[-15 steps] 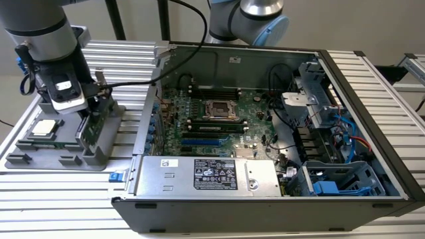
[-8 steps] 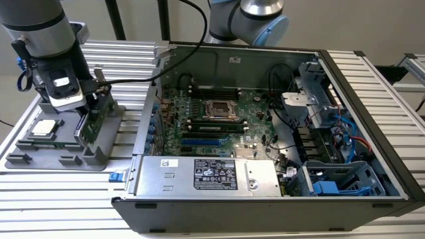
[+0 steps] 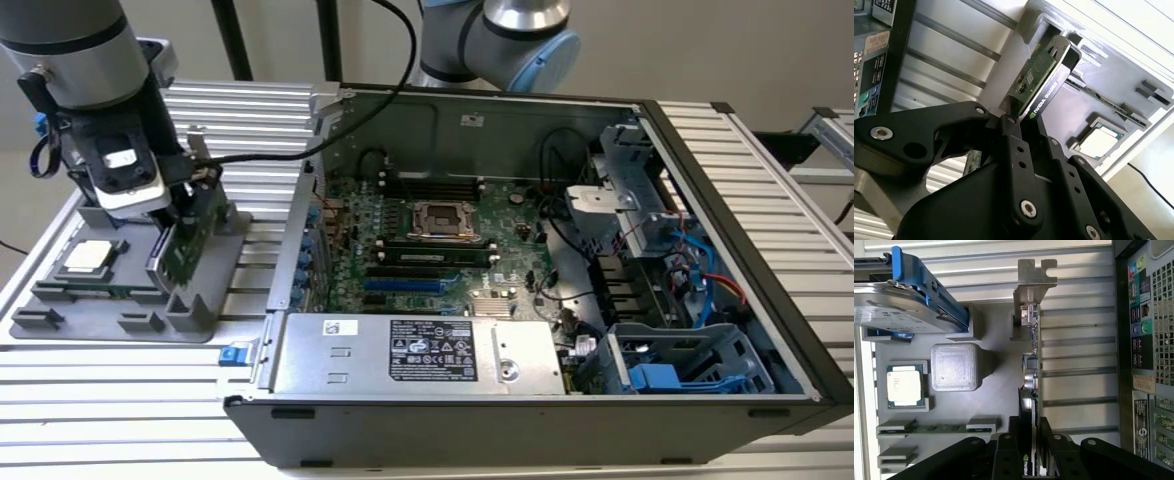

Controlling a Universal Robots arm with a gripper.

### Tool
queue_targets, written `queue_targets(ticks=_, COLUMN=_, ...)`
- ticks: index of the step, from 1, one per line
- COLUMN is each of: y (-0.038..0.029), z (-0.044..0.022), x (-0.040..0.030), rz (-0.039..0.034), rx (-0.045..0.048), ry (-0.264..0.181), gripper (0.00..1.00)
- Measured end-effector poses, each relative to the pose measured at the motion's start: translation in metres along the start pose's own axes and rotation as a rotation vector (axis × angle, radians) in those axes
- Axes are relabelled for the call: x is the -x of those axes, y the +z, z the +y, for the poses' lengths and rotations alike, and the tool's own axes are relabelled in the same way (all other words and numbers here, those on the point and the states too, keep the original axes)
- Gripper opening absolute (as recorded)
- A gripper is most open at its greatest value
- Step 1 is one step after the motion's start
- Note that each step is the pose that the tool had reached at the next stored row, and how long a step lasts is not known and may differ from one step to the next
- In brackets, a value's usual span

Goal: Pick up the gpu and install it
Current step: 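Pick up the gpu and move the gpu toward the slot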

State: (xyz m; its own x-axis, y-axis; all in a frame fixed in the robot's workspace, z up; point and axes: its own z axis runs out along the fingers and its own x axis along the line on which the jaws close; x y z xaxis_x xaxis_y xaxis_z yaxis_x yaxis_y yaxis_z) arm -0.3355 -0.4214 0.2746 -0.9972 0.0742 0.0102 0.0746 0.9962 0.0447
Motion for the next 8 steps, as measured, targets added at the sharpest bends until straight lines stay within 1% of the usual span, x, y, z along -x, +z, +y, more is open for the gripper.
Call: queue_targets(ticks=8, y=-0.0087, z=0.0004, x=-0.0001, rz=0.0000, rx=0.0000, ry=-0.001, gripper=0.00)
